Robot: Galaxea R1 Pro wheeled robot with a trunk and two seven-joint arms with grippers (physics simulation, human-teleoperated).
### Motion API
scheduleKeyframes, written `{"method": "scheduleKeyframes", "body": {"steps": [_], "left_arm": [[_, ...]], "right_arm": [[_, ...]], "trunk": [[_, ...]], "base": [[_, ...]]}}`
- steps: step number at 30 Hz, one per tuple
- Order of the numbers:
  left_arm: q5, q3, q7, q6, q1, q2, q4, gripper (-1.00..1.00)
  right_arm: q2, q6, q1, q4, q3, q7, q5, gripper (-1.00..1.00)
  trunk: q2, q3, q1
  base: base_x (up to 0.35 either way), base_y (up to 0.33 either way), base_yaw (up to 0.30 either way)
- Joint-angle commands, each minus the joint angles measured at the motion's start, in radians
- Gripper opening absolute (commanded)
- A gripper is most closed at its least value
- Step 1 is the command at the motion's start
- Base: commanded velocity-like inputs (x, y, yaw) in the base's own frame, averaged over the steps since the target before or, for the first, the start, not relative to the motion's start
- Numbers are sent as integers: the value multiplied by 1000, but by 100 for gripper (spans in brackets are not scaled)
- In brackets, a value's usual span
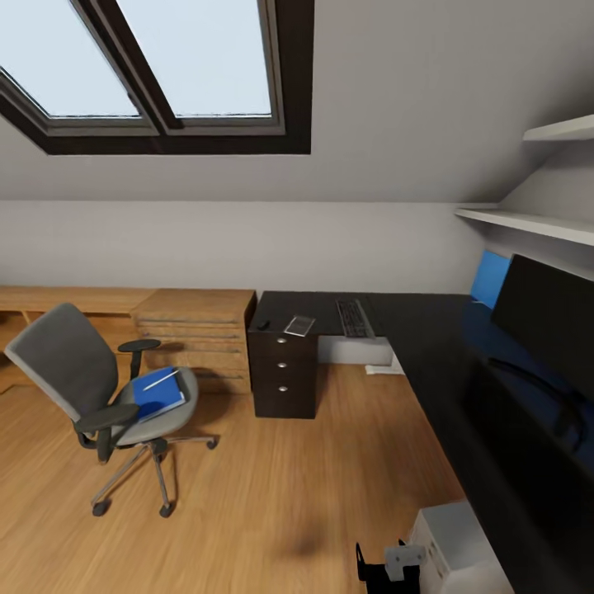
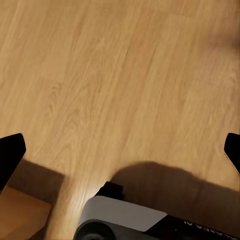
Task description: In the bedroom, organize the workspace by keeping the computer under the desk, ensuring the monitor is on the desk, placing the keyboard on the desk next to the monitor, placing the mouse on the desk next to the keyboard, moving the folder from the swivel chair onto the desk next to the mouse, stacking the notebook on top of the folder with the pen on top of the notebook, and positioning the swivel chair next to the desk.
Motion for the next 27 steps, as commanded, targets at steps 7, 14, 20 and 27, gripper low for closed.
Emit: {"method": "scheduleKeyframes", "body": {"steps": [7,14,20,27], "left_arm": [[11,-8,6,-7,-2,1,0,100],[11,-8,6,-7,-1,1,0,100],[11,-8,6,-7,-2,1,0,100],[11,-8,6,-7,-2,1,0,100]], "right_arm": [[-2,-4,-1,0,7,-9,-5,100],[-2,-10,-1,-1,7,-9,-5,100],[-2,-10,-1,-1,7,-9,-5,100],[-1,-10,-1,-1,7,-10,-6,100]], "trunk": [[-1,-1,1],[-1,3,1],[-1,4,1],[-1,5,1]], "base": [[327,0,-10],[327,10,-175],[327,106,-189],[326,153,-39]]}}
